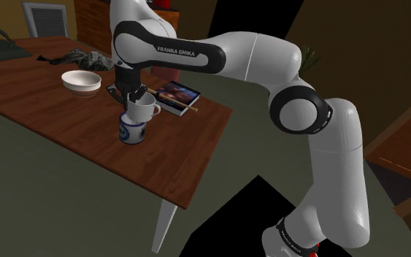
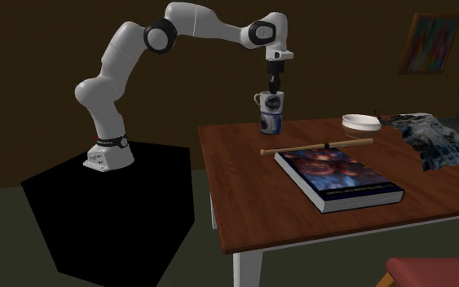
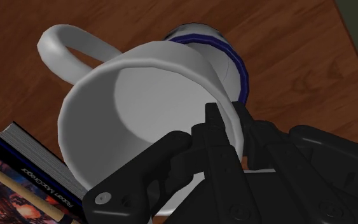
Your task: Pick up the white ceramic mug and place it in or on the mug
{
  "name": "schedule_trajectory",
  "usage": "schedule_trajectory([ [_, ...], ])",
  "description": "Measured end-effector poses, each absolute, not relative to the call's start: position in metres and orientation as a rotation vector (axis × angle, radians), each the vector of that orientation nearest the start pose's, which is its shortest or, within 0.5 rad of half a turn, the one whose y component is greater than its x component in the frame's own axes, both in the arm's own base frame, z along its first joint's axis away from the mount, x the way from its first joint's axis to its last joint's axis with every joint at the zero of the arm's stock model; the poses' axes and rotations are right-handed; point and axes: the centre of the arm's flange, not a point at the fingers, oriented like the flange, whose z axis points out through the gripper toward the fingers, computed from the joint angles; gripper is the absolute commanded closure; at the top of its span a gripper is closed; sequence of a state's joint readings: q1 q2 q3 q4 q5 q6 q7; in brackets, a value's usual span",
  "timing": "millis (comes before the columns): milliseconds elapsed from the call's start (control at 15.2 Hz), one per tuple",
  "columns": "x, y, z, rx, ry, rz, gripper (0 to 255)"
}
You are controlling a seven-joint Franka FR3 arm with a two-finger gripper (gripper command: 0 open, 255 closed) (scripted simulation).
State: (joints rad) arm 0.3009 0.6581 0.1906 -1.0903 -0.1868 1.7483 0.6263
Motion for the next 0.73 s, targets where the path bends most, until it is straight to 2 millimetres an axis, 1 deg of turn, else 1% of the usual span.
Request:
schedule_trajectory([
  [132, 0.6759, 0.2958, 0.4398, -3.185, 0.227, -0.071, 255],
  [462, 0.6757, 0.2959, 0.4395, -3.183, 0.226, -0.075, 255],
  [528, 0.6758, 0.2960, 0.4395, -3.184, 0.226, -0.075, 0],
  [726, 0.6761, 0.2957, 0.4379, -3.185, 0.227, -0.071, 0],
])
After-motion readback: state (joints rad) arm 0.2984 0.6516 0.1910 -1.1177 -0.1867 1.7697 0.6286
